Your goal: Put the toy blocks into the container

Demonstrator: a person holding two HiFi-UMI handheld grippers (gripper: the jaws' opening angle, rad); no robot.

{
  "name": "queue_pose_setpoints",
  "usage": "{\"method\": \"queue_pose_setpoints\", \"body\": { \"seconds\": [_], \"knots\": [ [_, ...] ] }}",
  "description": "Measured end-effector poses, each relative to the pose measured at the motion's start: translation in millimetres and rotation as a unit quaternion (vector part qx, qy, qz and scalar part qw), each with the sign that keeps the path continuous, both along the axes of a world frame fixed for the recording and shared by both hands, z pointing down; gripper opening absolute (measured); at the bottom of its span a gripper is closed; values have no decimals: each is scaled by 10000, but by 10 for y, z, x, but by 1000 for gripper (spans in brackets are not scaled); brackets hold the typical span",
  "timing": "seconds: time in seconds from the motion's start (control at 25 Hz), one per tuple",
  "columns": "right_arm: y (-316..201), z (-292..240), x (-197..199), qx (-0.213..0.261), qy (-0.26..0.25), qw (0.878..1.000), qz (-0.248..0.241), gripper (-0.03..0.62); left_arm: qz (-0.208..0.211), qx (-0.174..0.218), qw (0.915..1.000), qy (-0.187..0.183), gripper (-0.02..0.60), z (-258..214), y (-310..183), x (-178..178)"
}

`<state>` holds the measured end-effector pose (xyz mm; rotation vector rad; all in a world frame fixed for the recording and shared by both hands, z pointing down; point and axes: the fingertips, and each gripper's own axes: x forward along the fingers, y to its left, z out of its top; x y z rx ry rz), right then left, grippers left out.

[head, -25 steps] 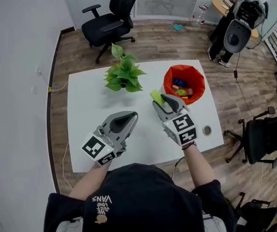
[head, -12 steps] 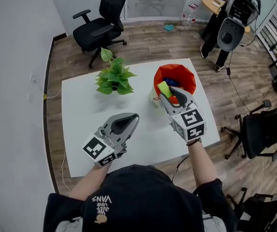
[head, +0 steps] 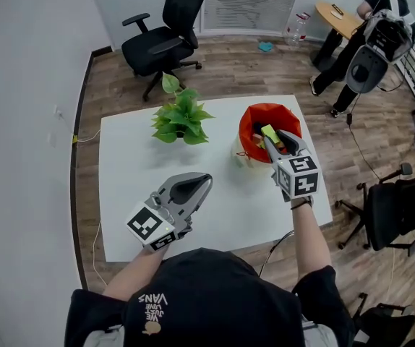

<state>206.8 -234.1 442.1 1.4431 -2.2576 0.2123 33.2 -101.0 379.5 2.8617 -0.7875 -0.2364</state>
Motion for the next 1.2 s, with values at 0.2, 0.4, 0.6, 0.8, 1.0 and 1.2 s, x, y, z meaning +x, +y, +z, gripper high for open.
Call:
{"method": "queue_pose_setpoints", "body": {
  "seconds": [0.2,0.4,0.6,0.8,1.0,1.2],
  "knots": [
    [-26,128,39,-141,-23,9998,120,156,-39,-17,10000,-6,11,-2,-16,-15],
    [-46,103,15,-28,-100,9998,163,158,-57,-16,10000,8,11,6,-33,-26],
    [-9,24,-26,117,-197,9996,135,156,-82,-15,10000,9,11,-4,-31,-49],
    [87,-117,-139,423,-355,9985,46,132,-113,8,9999,11,11,-20,-14,-82],
    [173,-357,-245,965,-354,9947,-18,25,-183,5,9998,16,11,-21,7,-143],
    [246,-513,-377,1150,-475,9921,-184,18,-244,11,9997,30,11,-23,37,-205]
  ]
}}
